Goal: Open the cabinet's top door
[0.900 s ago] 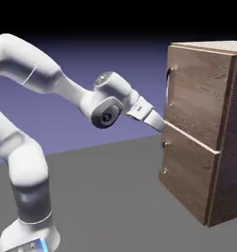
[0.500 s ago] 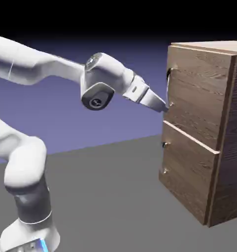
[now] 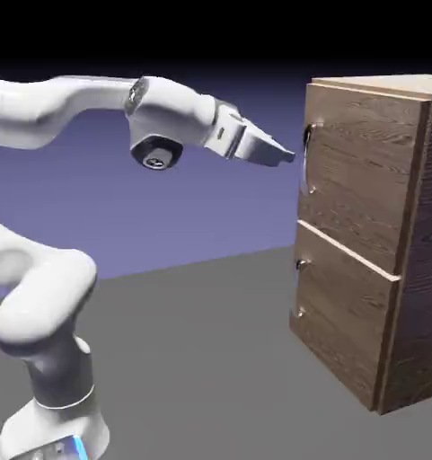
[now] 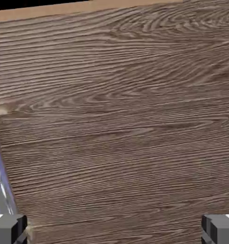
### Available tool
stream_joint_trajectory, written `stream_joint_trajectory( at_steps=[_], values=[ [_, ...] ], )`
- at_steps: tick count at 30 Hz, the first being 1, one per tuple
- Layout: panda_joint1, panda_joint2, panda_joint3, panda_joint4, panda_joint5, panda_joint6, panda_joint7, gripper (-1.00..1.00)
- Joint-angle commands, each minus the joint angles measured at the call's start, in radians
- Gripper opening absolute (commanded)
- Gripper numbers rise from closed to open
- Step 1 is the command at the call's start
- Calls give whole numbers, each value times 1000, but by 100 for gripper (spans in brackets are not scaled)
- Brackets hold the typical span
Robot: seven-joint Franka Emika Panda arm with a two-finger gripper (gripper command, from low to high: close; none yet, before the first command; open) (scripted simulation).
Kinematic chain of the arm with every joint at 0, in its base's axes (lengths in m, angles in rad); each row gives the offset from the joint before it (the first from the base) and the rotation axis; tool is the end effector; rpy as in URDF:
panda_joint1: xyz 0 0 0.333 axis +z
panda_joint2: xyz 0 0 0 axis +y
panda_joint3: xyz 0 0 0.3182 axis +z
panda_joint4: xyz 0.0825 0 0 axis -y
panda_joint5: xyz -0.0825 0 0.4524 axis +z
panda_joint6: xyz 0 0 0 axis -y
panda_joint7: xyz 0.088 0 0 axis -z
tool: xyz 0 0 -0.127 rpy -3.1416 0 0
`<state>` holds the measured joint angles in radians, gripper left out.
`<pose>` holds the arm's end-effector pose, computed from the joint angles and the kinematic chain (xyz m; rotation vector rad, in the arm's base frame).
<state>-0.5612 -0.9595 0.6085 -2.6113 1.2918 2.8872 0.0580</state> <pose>0.4238 0.0003 0.5868 -1.9729 1.0461 -1.4605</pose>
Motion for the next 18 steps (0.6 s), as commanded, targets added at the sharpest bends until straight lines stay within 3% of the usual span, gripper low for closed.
stream_joint_trajectory(
  at_steps=[1,18],
  values=[
    [-19,-13,21,7,44,-5,-23,0],
    [-347,-236,369,120,783,-91,-414,0]
  ],
)
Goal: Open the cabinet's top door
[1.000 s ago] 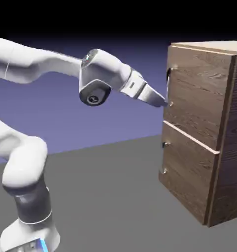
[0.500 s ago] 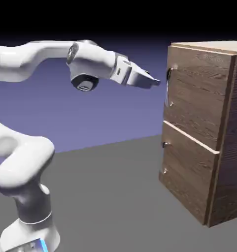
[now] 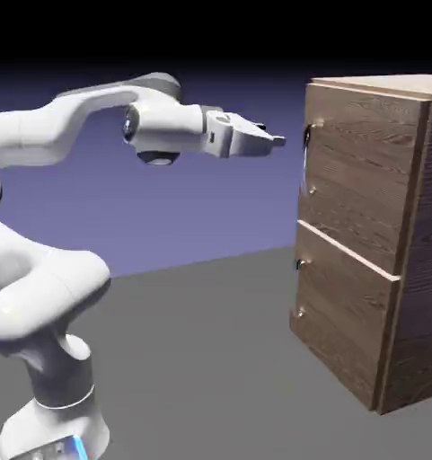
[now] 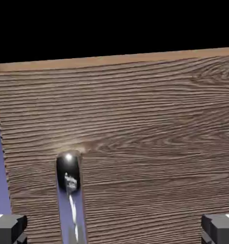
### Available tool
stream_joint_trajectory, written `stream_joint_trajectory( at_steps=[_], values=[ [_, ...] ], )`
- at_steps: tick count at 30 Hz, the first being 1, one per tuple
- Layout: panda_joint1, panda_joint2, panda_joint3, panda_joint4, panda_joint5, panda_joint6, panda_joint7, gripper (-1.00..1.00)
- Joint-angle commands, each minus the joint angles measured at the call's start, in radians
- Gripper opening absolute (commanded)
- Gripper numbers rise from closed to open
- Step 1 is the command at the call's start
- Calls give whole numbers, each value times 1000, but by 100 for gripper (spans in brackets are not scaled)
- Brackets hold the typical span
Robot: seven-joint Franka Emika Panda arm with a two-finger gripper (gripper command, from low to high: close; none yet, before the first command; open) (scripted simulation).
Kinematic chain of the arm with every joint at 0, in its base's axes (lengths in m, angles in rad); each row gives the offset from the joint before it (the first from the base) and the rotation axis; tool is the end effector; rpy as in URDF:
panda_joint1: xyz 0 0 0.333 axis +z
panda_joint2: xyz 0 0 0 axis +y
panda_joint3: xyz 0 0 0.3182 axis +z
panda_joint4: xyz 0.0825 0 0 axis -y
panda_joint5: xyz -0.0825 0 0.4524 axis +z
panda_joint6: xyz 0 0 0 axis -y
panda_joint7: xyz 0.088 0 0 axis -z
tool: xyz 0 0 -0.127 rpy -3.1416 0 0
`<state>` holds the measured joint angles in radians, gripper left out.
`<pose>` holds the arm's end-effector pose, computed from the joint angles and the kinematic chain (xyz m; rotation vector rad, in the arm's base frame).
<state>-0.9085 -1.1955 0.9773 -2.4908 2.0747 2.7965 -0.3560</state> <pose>0.4488 0.0631 0.5739 -1.8081 0.8855 -1.6769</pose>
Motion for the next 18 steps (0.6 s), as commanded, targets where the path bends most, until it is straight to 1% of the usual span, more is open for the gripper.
stream_joint_trajectory(
  at_steps=[1,11,13,18],
  values=[
    [-19,-13,21,7,44,-5,-23,0],
    [-212,-144,225,74,479,-55,-253,0],
    [-230,-156,244,80,518,-60,-274,0],
    [-271,-9,261,172,631,-15,-491,0]
  ],
)
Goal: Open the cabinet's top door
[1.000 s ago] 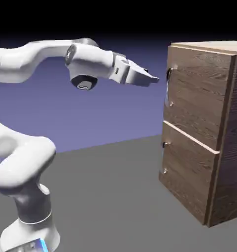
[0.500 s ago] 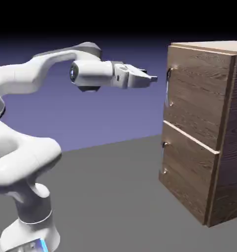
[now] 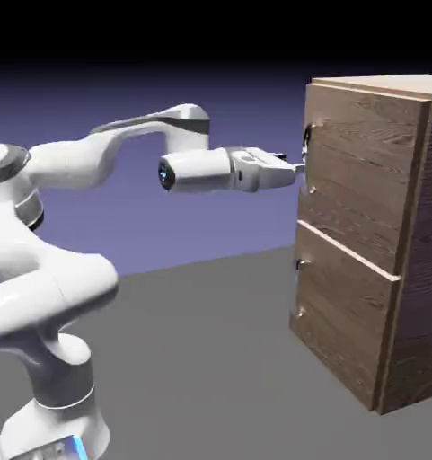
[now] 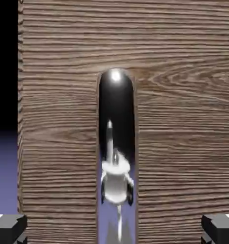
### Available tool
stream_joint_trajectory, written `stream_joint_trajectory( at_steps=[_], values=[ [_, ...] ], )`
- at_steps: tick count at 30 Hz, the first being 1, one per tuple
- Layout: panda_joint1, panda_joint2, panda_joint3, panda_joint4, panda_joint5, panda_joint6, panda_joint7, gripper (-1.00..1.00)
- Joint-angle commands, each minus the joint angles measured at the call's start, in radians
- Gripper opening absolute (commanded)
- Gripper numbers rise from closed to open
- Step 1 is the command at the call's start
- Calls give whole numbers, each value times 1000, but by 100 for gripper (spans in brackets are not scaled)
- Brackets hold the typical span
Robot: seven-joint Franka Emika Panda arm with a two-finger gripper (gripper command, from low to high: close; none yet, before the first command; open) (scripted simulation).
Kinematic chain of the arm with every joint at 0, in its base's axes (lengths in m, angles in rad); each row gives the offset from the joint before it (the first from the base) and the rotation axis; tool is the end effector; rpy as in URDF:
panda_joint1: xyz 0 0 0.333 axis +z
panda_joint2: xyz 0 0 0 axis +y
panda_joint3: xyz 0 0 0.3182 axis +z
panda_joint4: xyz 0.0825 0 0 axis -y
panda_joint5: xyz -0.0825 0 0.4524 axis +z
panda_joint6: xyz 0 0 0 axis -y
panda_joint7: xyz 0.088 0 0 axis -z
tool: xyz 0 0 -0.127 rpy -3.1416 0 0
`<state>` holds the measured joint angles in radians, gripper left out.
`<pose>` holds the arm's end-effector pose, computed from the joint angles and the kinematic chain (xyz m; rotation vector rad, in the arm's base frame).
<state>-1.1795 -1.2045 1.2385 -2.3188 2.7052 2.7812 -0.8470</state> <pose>0.5287 0.0854 0.4966 -1.7596 0.7796 -1.7981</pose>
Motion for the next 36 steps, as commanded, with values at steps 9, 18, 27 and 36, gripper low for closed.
stream_joint_trajectory(
  at_steps=[9,18,27,36],
  values=[
    [25,155,-29,18,80,-24,-219,-100],
    [305,165,-311,-304,-148,-372,-217,-100],
    [401,141,-637,-510,-479,-759,-209,-100],
    [327,249,-943,-534,-858,-1148,-276,-100]
  ],
)
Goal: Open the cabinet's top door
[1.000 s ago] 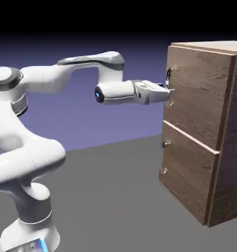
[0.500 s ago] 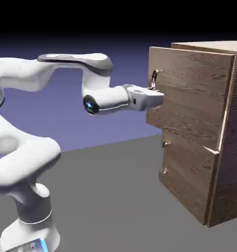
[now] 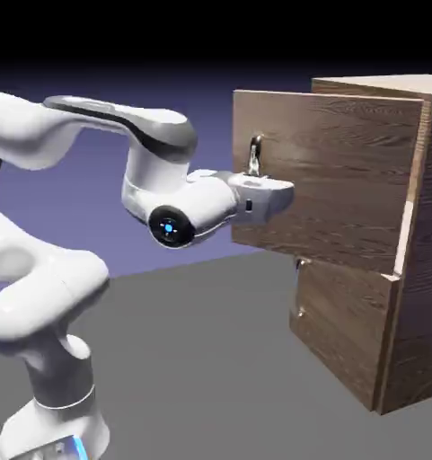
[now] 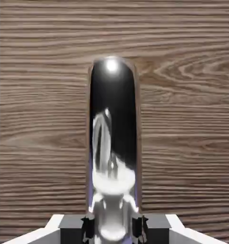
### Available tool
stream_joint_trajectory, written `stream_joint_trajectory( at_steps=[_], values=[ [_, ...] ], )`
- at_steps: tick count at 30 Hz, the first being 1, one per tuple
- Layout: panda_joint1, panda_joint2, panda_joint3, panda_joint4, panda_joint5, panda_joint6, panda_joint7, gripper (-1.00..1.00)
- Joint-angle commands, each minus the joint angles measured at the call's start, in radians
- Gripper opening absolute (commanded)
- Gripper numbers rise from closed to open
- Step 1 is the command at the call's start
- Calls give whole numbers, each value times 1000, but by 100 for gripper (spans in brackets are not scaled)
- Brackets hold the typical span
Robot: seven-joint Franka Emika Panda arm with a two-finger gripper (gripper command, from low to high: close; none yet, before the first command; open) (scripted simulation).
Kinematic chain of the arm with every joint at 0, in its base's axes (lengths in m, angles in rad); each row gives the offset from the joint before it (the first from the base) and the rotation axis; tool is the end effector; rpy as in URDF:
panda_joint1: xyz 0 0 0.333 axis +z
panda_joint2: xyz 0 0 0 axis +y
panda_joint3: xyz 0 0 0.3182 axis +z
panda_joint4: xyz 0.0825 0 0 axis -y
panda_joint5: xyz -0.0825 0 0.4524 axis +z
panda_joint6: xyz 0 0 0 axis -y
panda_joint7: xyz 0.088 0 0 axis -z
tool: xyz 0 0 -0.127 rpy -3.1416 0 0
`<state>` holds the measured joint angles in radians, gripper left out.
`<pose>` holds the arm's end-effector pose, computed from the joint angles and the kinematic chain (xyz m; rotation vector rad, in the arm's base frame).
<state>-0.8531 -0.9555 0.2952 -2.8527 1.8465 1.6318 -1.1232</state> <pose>0.3683 -0.0974 0.4777 -1.7183 0.0380 -1.2418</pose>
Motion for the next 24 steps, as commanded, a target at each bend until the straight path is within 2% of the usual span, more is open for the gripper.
stream_joint_trajectory(
  at_steps=[1,11,24],
  values=[
    [-12,25,-30,9,-43,-41,-13,-100],
    [-88,366,-261,223,-441,-412,-165,-100],
    [-92,822,-371,668,-758,-777,-322,-100]
  ],
)
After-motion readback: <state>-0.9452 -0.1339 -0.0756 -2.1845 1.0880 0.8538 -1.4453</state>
